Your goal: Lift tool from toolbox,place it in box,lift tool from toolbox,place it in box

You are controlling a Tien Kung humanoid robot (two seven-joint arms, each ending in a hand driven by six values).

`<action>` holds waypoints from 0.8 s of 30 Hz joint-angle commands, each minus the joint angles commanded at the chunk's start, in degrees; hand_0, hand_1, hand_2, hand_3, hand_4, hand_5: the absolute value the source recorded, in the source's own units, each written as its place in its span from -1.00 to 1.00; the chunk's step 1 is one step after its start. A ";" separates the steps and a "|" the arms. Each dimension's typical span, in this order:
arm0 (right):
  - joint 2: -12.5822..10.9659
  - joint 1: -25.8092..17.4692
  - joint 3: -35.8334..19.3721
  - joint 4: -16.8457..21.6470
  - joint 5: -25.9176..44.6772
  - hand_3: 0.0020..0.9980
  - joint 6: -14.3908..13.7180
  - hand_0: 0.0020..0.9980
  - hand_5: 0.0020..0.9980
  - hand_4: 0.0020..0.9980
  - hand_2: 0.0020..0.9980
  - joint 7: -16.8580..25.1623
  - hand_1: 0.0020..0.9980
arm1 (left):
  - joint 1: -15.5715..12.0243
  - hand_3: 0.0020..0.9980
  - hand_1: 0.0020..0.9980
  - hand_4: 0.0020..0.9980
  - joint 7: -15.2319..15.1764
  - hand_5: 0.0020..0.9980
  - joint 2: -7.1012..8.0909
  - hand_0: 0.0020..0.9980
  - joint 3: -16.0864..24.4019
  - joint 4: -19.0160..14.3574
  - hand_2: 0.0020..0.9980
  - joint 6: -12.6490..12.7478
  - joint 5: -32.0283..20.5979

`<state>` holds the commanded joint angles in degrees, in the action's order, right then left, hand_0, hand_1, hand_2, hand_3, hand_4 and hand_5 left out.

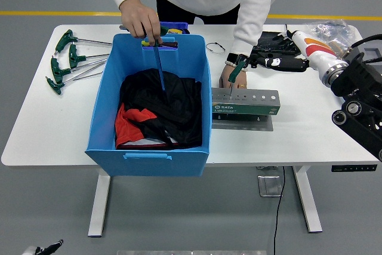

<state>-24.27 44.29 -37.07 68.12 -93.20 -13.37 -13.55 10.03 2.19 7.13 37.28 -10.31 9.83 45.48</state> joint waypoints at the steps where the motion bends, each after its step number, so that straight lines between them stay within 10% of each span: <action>1: -0.04 -0.01 0.08 0.33 -2.05 0.61 0.10 0.29 0.52 1.00 0.48 0.64 0.32 | 0.03 0.47 0.44 0.48 -0.01 0.36 0.00 0.43 -0.08 0.00 0.47 -0.01 -0.08; 13: 1.05 5.58 6.90 0.65 -19.67 0.24 -1.98 0.51 0.52 1.00 0.59 11.58 0.45 | 0.20 0.47 0.45 0.49 -0.28 0.36 -0.02 0.43 -0.70 0.00 0.47 0.08 -1.08; 24: 6.21 13.95 18.51 -9.92 -19.35 0.18 -0.19 0.58 0.53 1.00 0.59 20.75 0.49 | 0.87 0.47 0.44 0.49 -0.49 0.36 0.10 0.42 -0.90 0.00 0.46 0.28 -1.30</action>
<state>-18.06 58.24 -18.57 58.20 -112.55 -13.56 7.21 10.91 1.71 7.22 36.38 -10.31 10.11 44.18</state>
